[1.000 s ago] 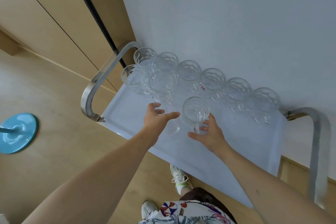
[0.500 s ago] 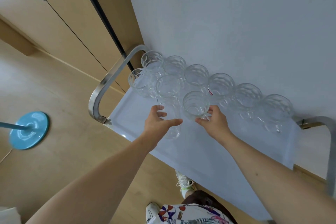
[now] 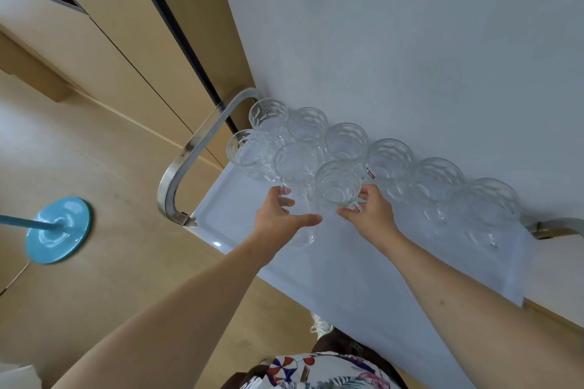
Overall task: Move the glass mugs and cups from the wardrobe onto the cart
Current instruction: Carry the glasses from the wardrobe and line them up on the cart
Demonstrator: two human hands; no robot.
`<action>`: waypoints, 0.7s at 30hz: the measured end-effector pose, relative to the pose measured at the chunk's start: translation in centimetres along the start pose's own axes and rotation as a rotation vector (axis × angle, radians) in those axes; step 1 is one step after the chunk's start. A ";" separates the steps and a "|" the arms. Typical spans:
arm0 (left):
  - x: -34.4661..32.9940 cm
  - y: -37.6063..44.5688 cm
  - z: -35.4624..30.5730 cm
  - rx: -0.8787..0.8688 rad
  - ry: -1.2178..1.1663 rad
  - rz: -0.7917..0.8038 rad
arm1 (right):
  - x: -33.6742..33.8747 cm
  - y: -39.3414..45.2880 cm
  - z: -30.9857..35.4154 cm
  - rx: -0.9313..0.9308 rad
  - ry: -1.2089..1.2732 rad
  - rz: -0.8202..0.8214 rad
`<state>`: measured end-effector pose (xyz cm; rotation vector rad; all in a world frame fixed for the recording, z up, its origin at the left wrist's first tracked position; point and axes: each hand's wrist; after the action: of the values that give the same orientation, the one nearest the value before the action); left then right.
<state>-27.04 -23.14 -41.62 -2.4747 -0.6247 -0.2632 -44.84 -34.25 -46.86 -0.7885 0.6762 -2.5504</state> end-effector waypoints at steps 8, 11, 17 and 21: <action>0.8 0.8 0.2 -0.009 -0.021 0.039 | 0.0 -0.7 0.7 -0.016 -0.005 0.000; 1.7 1.4 0.2 -0.022 -0.032 0.076 | 0.0 -1.4 1.1 -0.037 -0.036 -0.028; 5.0 1.8 0.3 -0.084 -0.013 0.149 | -0.9 -4.3 2.4 -0.112 -0.166 -0.198; 8.5 2.2 0.2 -0.184 0.010 0.208 | -3.0 -8.2 2.9 -0.146 -0.228 -0.316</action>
<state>-18.56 -21.39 -40.16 -2.6886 -0.3471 -0.2615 -42.57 -27.12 -41.48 -1.3057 0.7171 -2.6452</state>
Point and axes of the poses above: each hand's wrist, its own y-axis towards the middle knuckle, its own x-axis out of the back of the hand, z = x × y, and after that the axes turned 7 degrees about -x, right-handed
